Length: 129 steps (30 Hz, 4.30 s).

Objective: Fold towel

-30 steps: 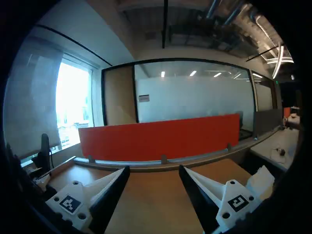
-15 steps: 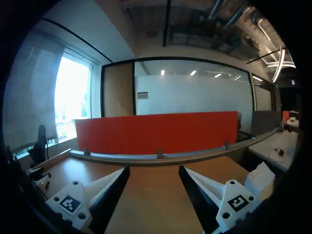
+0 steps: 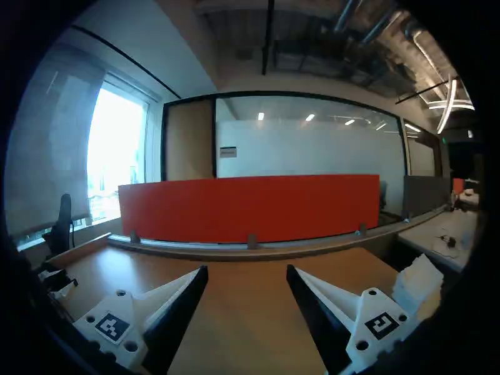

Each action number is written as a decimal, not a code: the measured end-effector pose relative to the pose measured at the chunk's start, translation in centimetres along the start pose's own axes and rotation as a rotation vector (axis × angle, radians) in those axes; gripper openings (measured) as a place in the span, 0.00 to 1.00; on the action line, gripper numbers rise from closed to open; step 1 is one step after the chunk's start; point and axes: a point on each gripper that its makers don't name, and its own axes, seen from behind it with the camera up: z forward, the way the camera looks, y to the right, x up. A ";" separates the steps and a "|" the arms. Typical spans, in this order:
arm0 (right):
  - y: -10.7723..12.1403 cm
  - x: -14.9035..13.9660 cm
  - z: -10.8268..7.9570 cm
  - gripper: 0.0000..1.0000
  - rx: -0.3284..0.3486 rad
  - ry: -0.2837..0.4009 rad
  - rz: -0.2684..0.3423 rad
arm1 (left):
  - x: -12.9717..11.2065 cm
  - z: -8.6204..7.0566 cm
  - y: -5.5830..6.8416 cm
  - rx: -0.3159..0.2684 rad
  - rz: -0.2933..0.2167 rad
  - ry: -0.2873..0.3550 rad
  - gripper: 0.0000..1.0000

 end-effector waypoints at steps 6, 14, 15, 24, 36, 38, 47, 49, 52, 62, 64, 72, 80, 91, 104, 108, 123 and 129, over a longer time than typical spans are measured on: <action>-0.2 -0.3 0.1 0.97 0.009 -0.008 -0.012 | -0.6 -0.1 -0.2 0.011 -0.024 0.003 0.94; -0.1 -0.9 0.1 0.97 0.007 -0.019 -0.029 | -1.3 -0.3 -0.4 0.017 -0.018 -0.008 0.94; -0.2 -1.0 0.2 0.97 0.007 -0.019 -0.028 | -1.4 -0.3 -0.5 0.018 -0.018 -0.011 0.94; -0.5 -1.5 0.4 0.97 0.011 -0.032 -0.037 | -2.2 0.0 -0.7 0.025 -0.010 -0.040 0.94; -0.3 -1.4 0.2 0.97 0.007 -0.033 -0.033 | -2.4 0.0 -0.5 0.029 -0.001 -0.041 0.94; -0.2 -1.4 0.2 0.97 0.007 -0.032 -0.033 | -2.4 0.0 -0.5 0.030 -0.001 -0.041 0.94; 1.2 -0.9 -0.1 0.97 -0.012 -0.015 -0.026 | -2.6 0.0 -0.5 0.030 -0.002 -0.041 0.94; 1.7 -0.8 -0.1 0.97 -0.018 -0.009 -0.021 | -2.6 0.0 -0.5 0.030 -0.001 -0.041 0.94; 2.3 -0.7 -0.2 0.97 -0.023 0.006 -0.011 | -2.7 0.0 -0.5 0.030 0.000 -0.041 0.94; 5.0 -1.6 -0.3 0.97 -0.042 0.067 0.042 | -2.9 0.0 -0.4 0.031 -0.001 -0.040 0.94; 5.3 -1.9 -0.3 0.98 -0.036 0.079 0.050 | -3.0 0.1 -0.3 0.031 -0.001 -0.040 0.94; 7.3 -3.7 0.0 0.98 -0.052 0.112 0.056 | -3.3 0.1 -0.1 0.031 -0.003 -0.039 0.94; 8.7 -6.4 -0.1 0.98 -0.057 0.113 0.045 | -3.5 0.2 0.0 0.031 -0.003 -0.039 0.94; 9.3 -10.1 0.3 0.98 -0.074 0.090 0.007 | -3.6 0.2 0.0 0.031 -0.003 -0.039 0.94; 8.4 -13.3 0.6 0.98 -0.038 0.061 -0.021 | -3.6 0.2 0.0 0.031 -0.003 -0.039 0.94; 8.6 -14.0 0.7 0.98 -0.045 0.052 -0.036 | -3.6 0.3 0.0 0.031 -0.003 -0.039 0.94; 8.8 -14.0 0.6 0.98 -0.053 0.068 -0.047 | -3.6 0.3 0.0 0.031 -0.003 -0.038 0.94; 8.9 -13.8 0.3 0.98 -0.051 0.073 -0.041 | -3.7 0.3 0.0 0.031 -0.003 -0.038 0.94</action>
